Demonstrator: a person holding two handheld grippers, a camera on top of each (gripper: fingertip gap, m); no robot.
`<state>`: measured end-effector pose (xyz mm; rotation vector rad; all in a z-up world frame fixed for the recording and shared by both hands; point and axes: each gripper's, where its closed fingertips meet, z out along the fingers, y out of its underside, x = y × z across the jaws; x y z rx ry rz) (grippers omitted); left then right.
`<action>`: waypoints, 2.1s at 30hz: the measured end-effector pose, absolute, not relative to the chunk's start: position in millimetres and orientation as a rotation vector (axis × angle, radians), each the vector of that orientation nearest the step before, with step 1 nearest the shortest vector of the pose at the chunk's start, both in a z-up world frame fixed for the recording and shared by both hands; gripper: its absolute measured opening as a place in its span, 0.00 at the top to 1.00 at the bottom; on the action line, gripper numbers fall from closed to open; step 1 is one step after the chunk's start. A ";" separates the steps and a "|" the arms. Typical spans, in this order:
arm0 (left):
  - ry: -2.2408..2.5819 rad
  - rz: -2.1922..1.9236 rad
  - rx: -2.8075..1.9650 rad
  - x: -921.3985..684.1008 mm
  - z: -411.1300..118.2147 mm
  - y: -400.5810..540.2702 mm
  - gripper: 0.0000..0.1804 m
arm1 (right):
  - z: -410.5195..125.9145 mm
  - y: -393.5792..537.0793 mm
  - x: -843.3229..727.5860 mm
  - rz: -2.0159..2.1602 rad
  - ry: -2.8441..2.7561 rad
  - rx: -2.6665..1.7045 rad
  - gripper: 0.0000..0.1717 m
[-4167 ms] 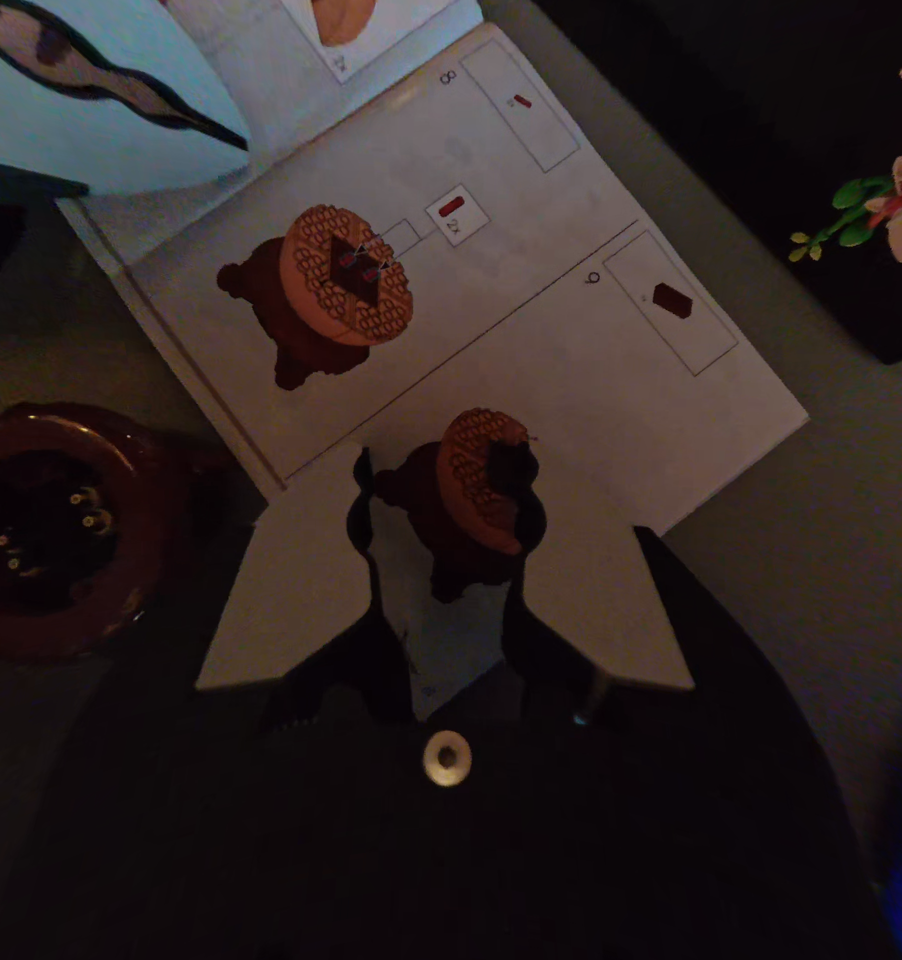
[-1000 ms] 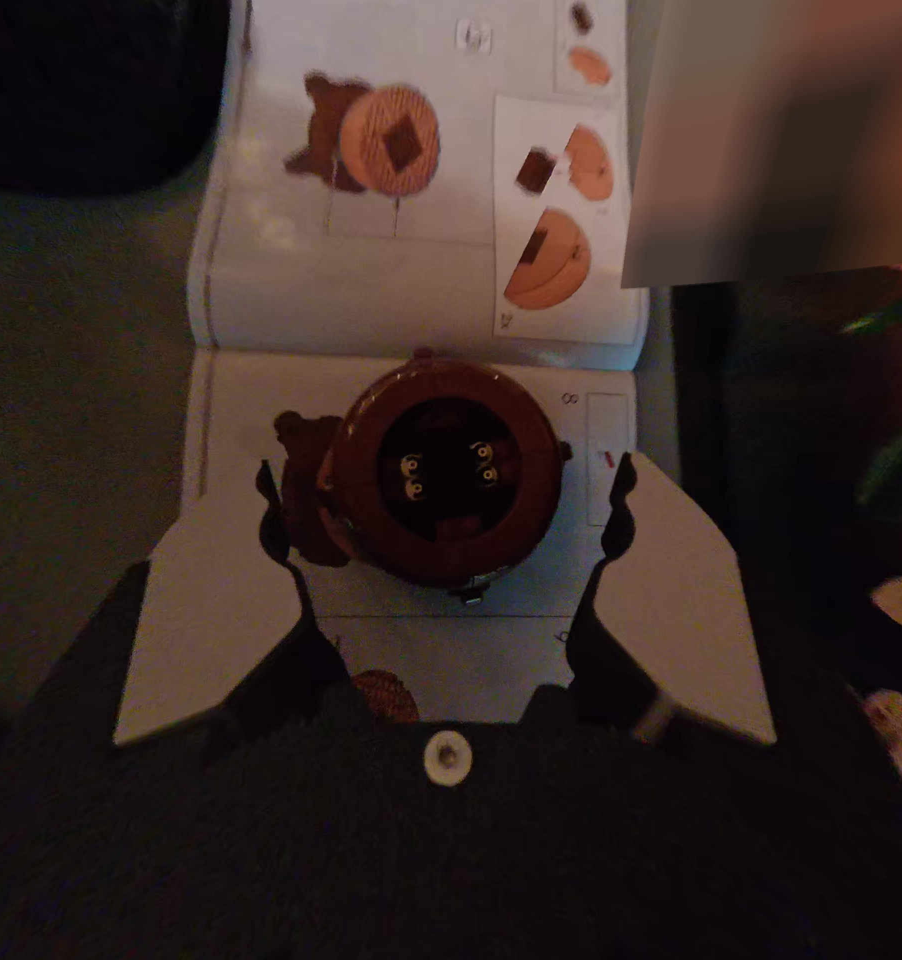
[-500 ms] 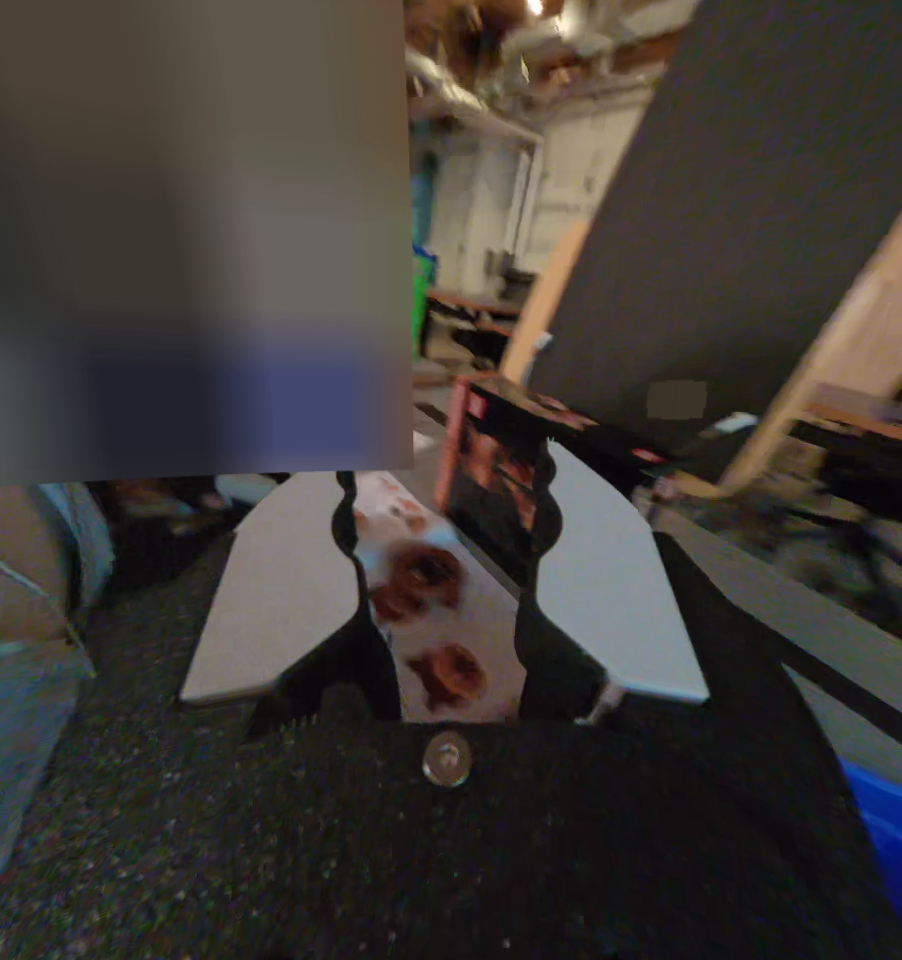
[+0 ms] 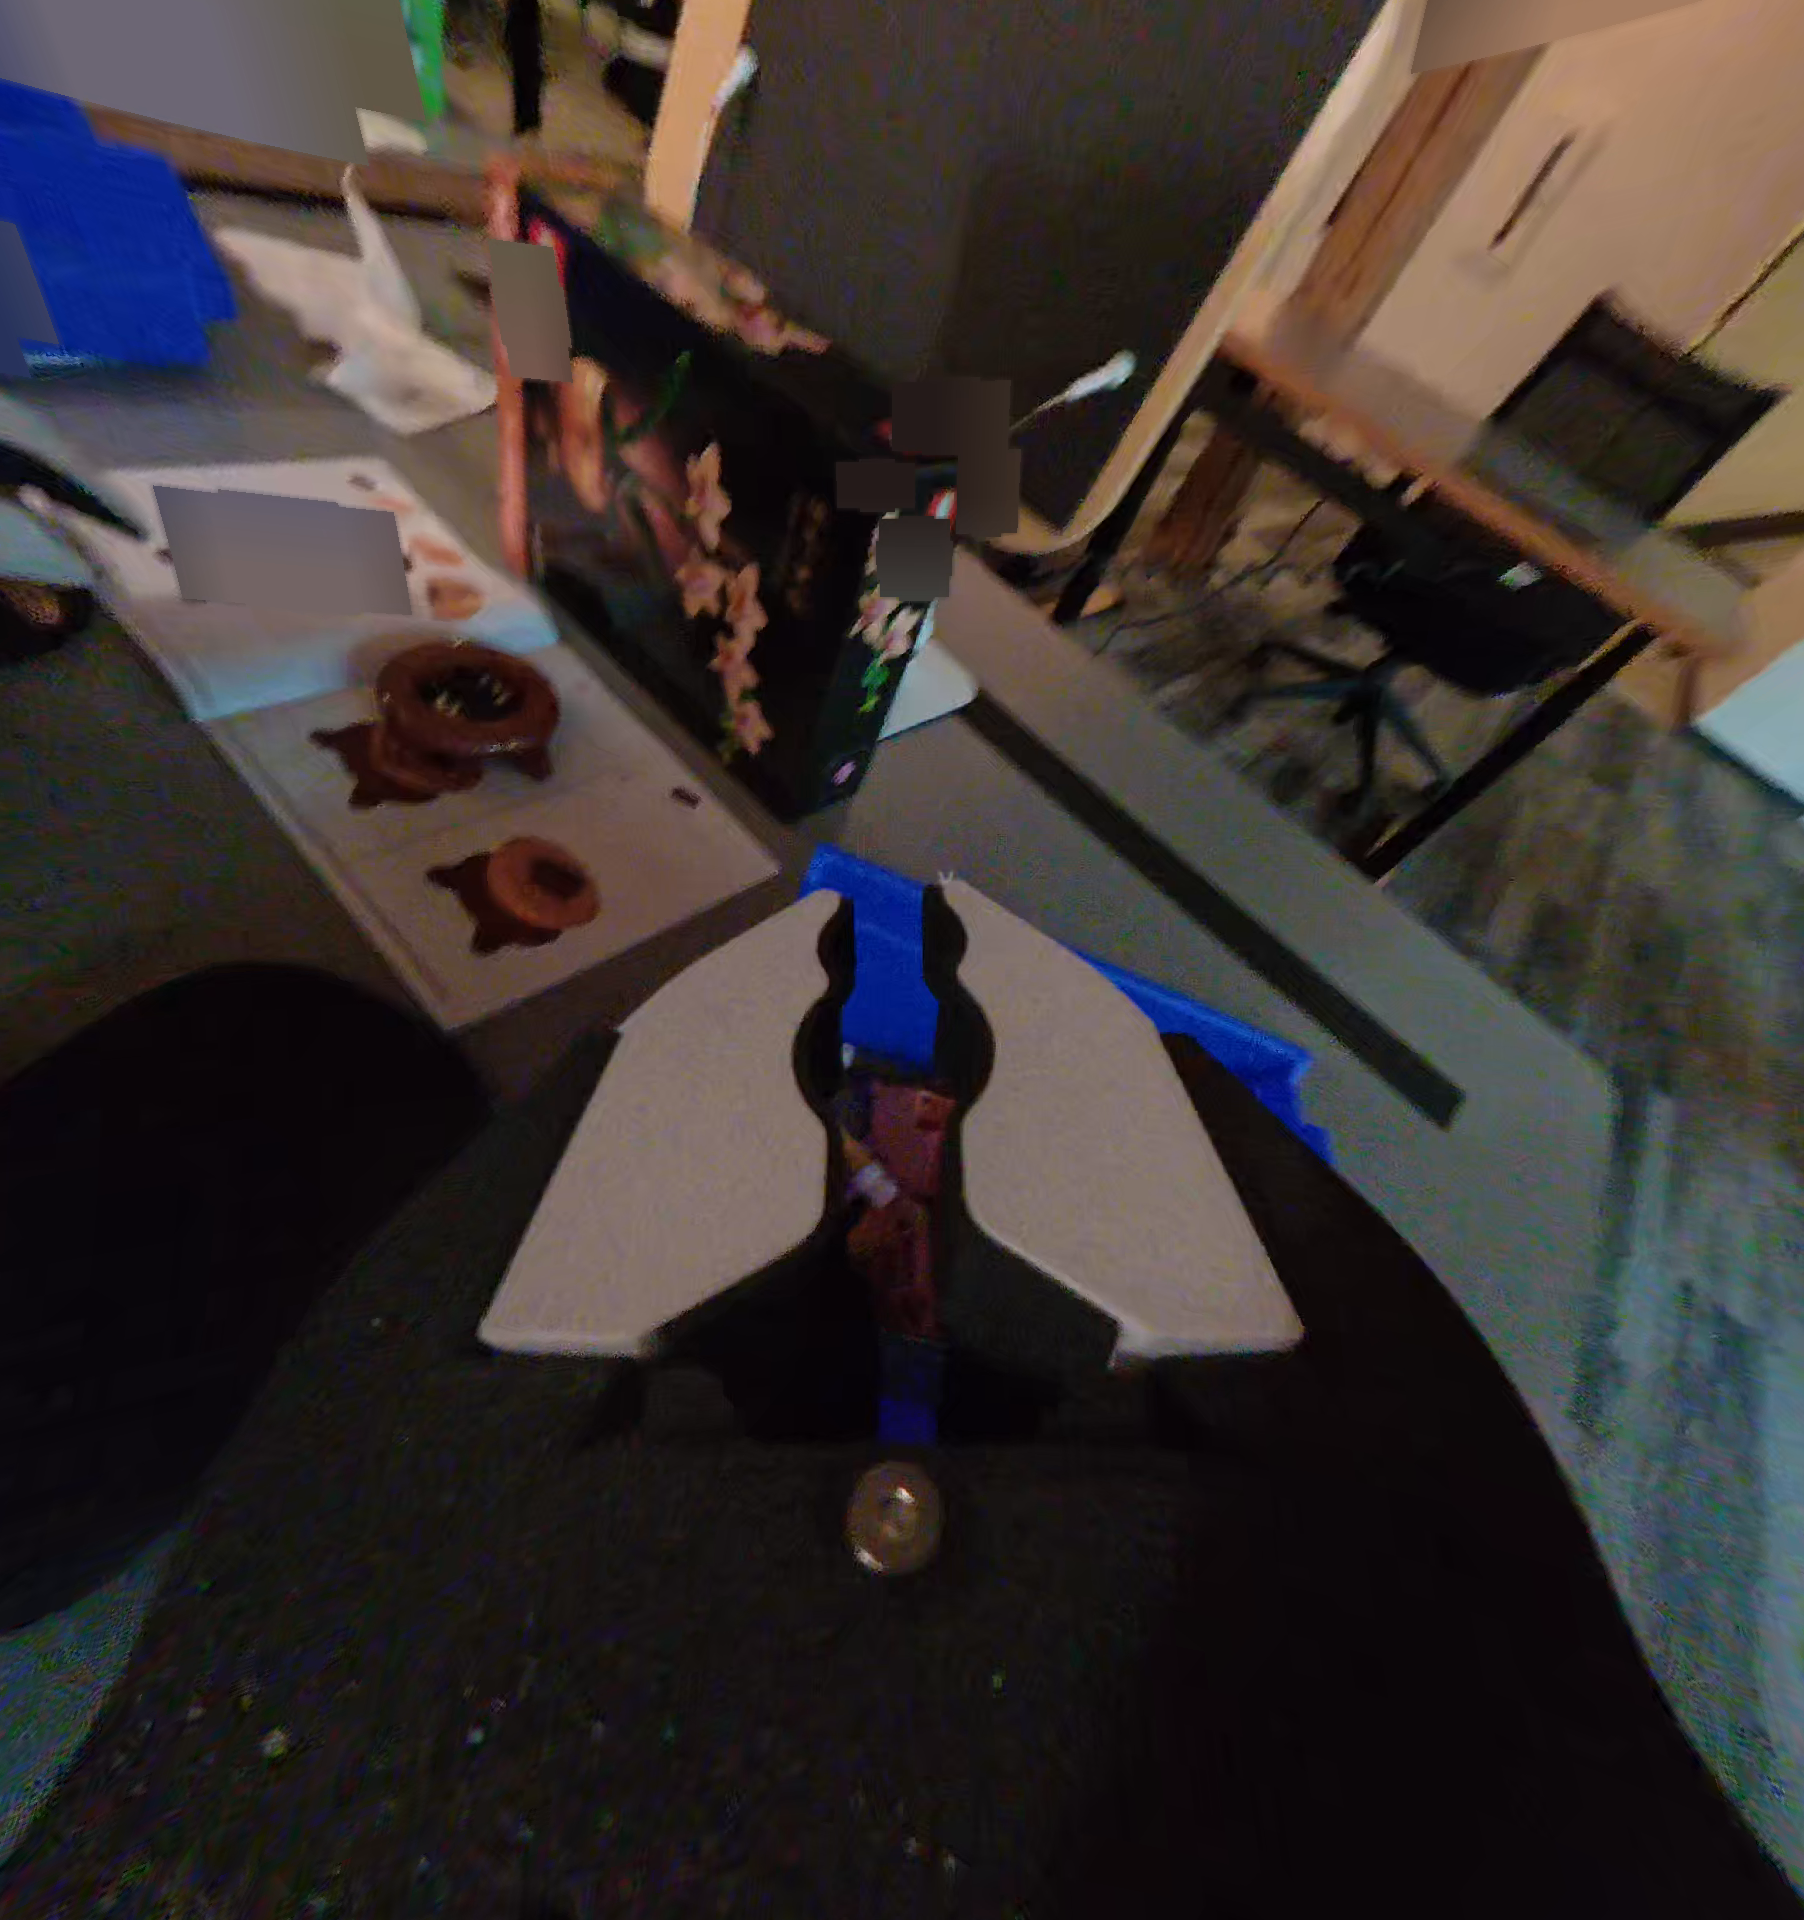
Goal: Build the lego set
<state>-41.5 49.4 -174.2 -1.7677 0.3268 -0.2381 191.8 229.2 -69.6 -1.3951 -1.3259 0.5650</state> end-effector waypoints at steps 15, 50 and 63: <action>0.161 -0.167 -1.845 -98.5 -184.0 37.8 0.75 | -103.5 249.7 207.1 0.485 -1.522 -1.609 0.80; -0.084 -0.348 -1.868 -124.1 -193.7 36.2 0.82 | -246.9 411.5 212.5 -0.607 -1.640 -2.060 0.92; -0.105 -0.442 -1.792 -125.9 -185.2 32.0 0.82 | -230.1 390.4 202.5 -0.066 -1.434 -2.273 0.80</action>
